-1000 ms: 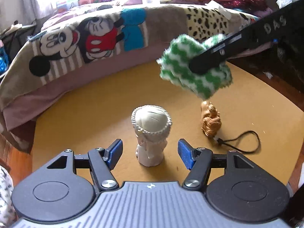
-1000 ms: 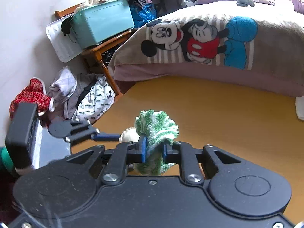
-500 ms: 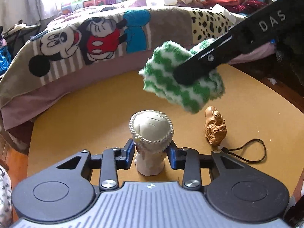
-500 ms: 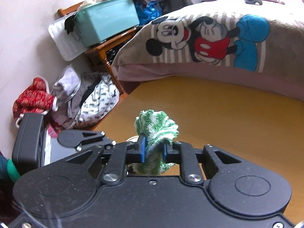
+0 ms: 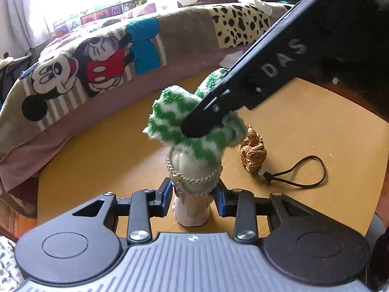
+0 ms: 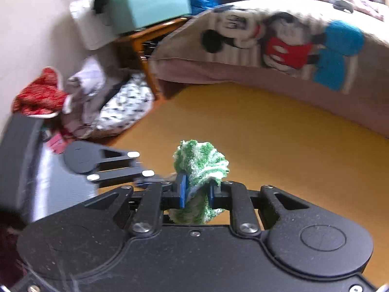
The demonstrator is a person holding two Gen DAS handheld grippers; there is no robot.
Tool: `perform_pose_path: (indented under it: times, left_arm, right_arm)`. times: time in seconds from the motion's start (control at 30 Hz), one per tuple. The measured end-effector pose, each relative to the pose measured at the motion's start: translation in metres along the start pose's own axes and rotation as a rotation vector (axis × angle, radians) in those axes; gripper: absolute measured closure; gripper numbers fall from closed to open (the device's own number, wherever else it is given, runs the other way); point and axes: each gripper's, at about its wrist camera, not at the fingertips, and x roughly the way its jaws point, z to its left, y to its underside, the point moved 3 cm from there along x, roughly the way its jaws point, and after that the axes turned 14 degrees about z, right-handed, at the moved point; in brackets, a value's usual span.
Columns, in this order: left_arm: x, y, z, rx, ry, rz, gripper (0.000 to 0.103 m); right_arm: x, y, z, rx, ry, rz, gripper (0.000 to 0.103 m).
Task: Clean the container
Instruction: 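Wipe the figurine's head with the cloth while the left tool holds it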
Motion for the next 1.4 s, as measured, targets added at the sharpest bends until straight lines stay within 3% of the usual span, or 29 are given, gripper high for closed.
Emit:
perform_pose_path:
  times: [0.1,0.27,0.37,0.53,0.83,1.03,1.27,1.4]
  left_arm:
    - [0.001,-0.001,0.001,-0.003,0.004,0.003,0.069]
    - [0.001,-0.001,-0.001,0.0,0.006,0.005,0.069]
    - [0.001,-0.002,-0.001,-0.002,0.008,0.007,0.069]
    - [0.001,-0.001,-0.003,0.01,0.008,0.004,0.069]
    - [0.005,-0.005,0.001,-0.017,0.014,0.015,0.069]
    - [0.005,-0.004,0.0,-0.005,0.009,0.015,0.069]
    - [0.005,-0.002,0.0,0.006,0.011,0.011,0.069]
    - [0.005,-0.002,0.002,0.0,0.022,0.01,0.069]
  right_arm:
    - [-0.001,0.001,0.0,-0.014,0.0,0.013,0.087]
    - [-0.006,0.003,0.019,-0.1,-0.105,0.015,0.087]
    - [-0.001,0.0,0.026,-0.117,-0.055,-0.003,0.087]
    - [0.002,-0.006,0.01,-0.04,0.047,-0.002,0.087]
    - [-0.005,0.013,0.007,-0.074,0.019,0.078,0.087]
    - [-0.003,0.013,0.026,-0.13,-0.005,0.044,0.087]
    - [0.002,0.002,-0.003,-0.015,0.076,0.015,0.087]
    - [0.002,0.006,-0.008,-0.012,0.022,0.049,0.087]
